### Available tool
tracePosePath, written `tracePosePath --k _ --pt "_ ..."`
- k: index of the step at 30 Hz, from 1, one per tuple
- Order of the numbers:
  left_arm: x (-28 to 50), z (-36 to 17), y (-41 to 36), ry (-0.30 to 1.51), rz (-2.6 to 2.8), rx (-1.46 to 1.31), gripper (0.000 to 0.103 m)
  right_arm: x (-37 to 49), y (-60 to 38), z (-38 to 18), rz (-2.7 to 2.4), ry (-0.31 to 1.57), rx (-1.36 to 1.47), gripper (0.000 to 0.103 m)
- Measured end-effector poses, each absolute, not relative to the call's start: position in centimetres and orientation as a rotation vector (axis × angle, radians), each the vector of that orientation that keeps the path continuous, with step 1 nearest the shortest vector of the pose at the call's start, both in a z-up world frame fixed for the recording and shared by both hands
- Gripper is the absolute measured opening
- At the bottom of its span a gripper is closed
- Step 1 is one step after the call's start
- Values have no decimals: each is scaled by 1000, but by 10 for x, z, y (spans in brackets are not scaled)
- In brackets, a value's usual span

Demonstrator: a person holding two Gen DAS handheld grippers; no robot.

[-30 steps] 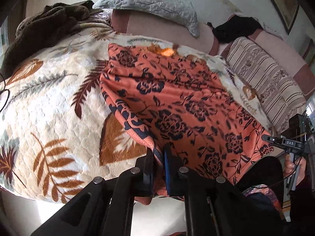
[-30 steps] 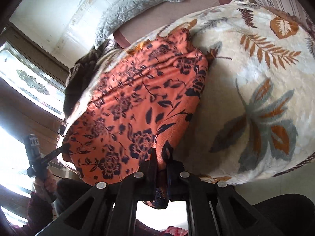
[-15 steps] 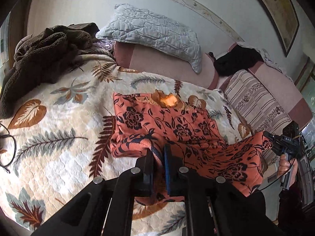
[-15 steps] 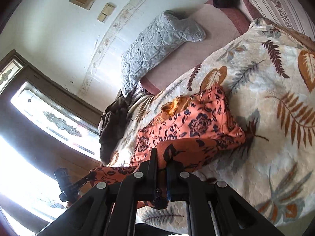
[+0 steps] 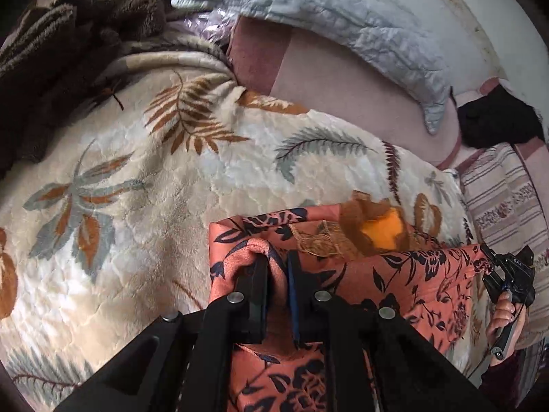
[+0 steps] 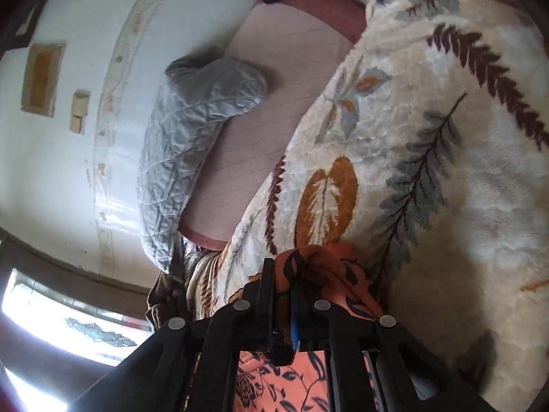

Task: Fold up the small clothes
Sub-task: 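Lift the hem end with both grippers and fold it over toward the collar, then open both grippers and press the new fold flat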

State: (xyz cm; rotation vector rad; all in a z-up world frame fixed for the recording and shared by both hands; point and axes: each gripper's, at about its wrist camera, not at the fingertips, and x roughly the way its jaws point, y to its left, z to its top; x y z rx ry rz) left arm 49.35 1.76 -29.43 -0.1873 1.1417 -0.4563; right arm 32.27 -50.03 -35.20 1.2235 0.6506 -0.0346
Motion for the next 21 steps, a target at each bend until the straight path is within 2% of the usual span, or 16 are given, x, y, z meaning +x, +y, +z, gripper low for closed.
tracePosePath --k 2,4,5,6,7,9,11,14,15,17,18,19,21 --pt "508 -319 20 1173 -380 -208 14 338 -507 -384 -63 673 1303 14" --pt "515 -334 32 1192 -376 -299 14 346 -513 -409 -73 675 1365 30" --pt "515 -337 39 1193 -389 -362 14 346 -515 -418 -65 667 1393 34" --pt "513 -335 47 1179 -402 -410 14 345 -517 -422 -48 650 1410 43" --pt "509 -330 53 1153 -406 -435 14 341 -519 -421 -36 625 1412 65" --pt "496 -315 63 1099 -395 -448 14 321 -526 -407 -87 534 1372 79" --pt "475 -290 72 995 -330 -418 20 300 -534 -388 -73 438 1346 79" --pt "438 -257 87 836 -245 -422 49 286 -526 -353 -94 534 1174 78" --pt "424 -252 89 808 -226 -425 55 284 -515 -341 -89 577 1085 74" --pt "406 -252 80 836 -230 -393 57 286 -485 -325 -59 684 910 61" --pt "400 -257 70 881 -253 -370 56 288 -468 -321 -27 739 841 51" --pt "396 -265 58 920 -283 -355 56 288 -449 -322 -1 793 779 46" --pt "391 -279 28 1008 -337 -286 56 296 -409 -324 32 889 648 46"
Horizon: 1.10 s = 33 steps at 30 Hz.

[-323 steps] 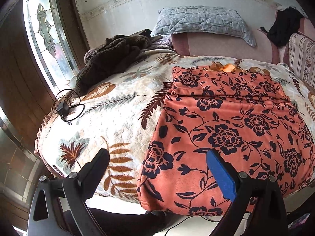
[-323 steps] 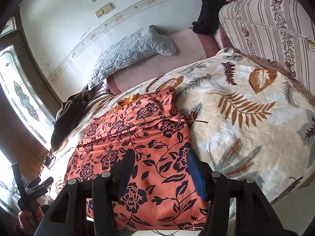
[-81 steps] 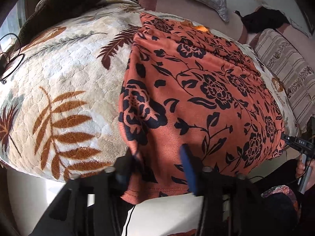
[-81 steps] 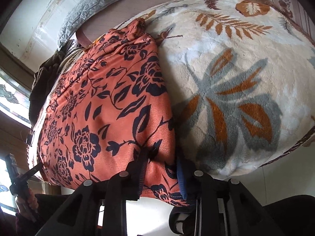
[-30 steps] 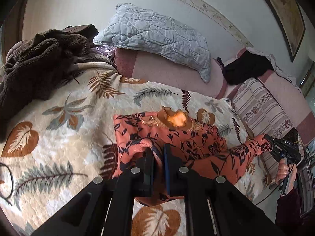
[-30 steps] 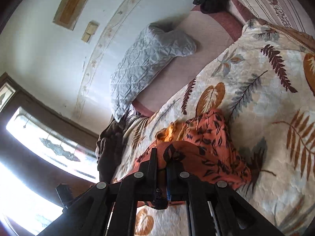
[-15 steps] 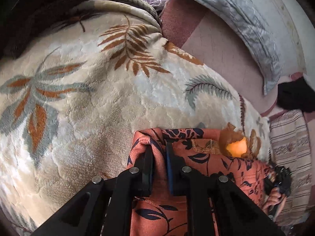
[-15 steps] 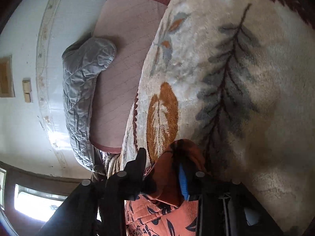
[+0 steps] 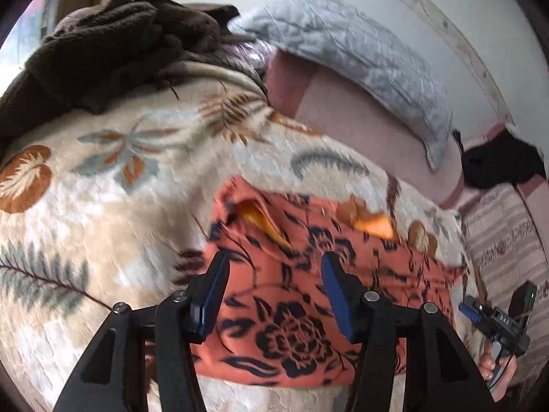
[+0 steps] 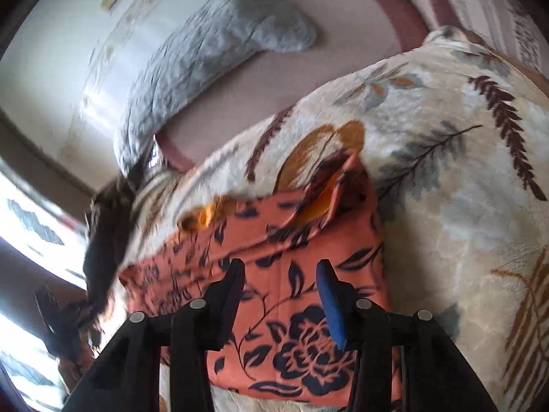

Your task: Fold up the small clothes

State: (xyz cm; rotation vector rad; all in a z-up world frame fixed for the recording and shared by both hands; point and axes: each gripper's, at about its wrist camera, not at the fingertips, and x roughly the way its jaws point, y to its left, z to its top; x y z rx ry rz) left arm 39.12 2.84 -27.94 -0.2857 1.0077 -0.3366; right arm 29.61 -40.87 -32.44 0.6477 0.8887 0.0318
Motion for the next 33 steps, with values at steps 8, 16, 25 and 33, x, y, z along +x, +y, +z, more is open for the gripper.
tracePosePath --k 8,16,25,33 --pt "431 -329 -26 1150 -422 -281 56 344 -329 -363 29 1056 365 42" --pt "480 -318 -3 963 -296 -451 56 422 -358 -339 -77 799 455 43" --pt "427 -280 -28 918 -241 -119 61 343 -347 -321 -31 806 518 43" --pt "346 -331 -50 1033 -188 227 75 267 -316 -370 -42 1062 478 46"
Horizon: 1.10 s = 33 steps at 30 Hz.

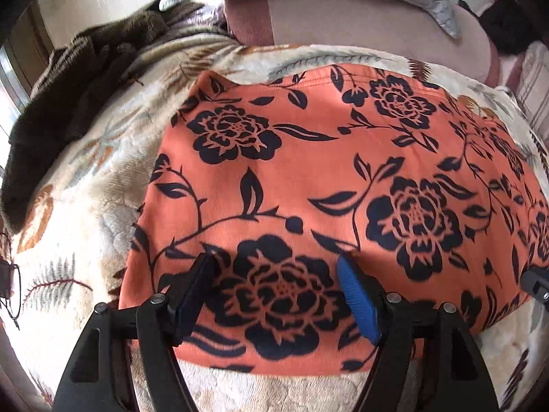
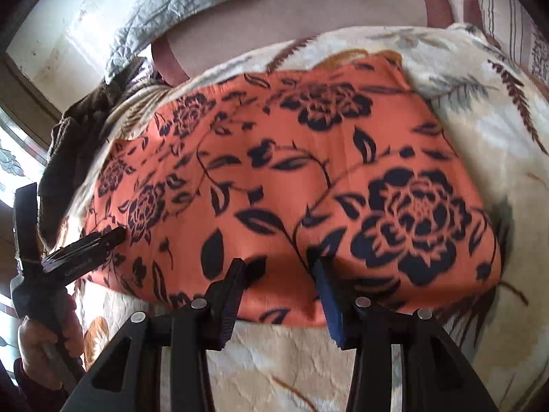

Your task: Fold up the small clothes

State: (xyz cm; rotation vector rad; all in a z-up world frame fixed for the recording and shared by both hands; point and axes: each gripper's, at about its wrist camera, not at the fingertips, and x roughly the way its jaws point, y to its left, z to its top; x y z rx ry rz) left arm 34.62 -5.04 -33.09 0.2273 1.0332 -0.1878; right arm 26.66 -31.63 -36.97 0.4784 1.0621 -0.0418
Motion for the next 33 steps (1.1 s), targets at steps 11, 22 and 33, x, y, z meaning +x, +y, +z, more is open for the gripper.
tracePosePath --k 11,22,33 --pt "201 -222 -38 820 -233 153 83 131 -331 -298 32 748 664 56" --pt "142 -194 -40 707 -236 61 97 77 -345 -284 22 618 703 60" --pt "174 -236 -33 754 -196 105 98 102 -338 -300 20 699 678 60"
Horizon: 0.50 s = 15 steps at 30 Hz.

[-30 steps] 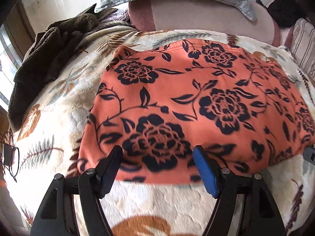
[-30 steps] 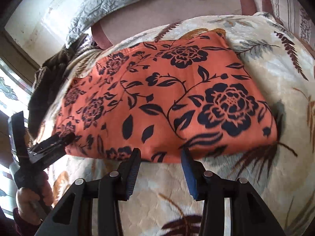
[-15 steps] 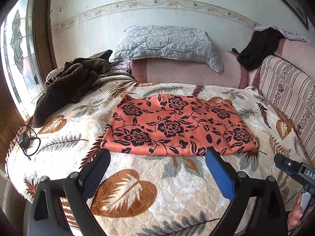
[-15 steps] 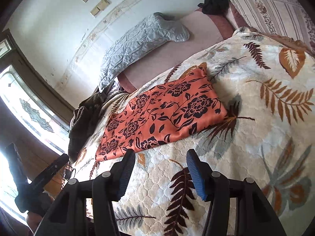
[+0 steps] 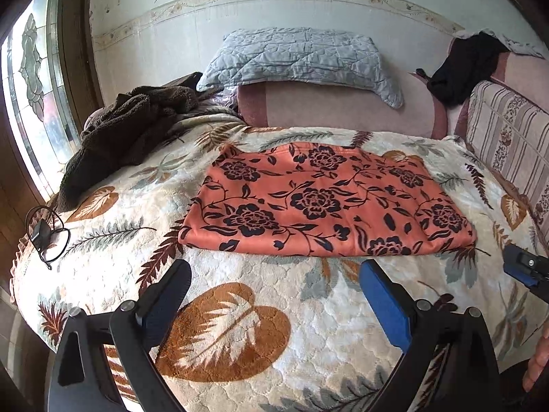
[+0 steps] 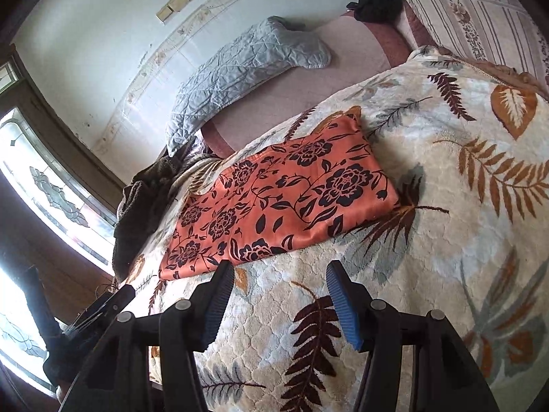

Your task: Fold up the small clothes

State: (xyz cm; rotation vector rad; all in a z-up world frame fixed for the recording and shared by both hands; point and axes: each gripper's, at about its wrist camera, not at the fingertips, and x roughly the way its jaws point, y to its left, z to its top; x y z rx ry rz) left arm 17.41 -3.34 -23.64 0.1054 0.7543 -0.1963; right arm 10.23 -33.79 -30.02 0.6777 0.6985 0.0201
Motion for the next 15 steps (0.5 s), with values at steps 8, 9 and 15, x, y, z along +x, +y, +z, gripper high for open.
tracePosePath --k 8,9,15 --pt "222 -241 -3 686 -116 95 98 118 -325 -305 44 714 704 60" --pt "226 -241 2 682 -122 73 98 121 -322 -306 45 718 699 60" --pt "246 -257 26 731 -121 -23 98 147 -308 -313 37 759 691 60"
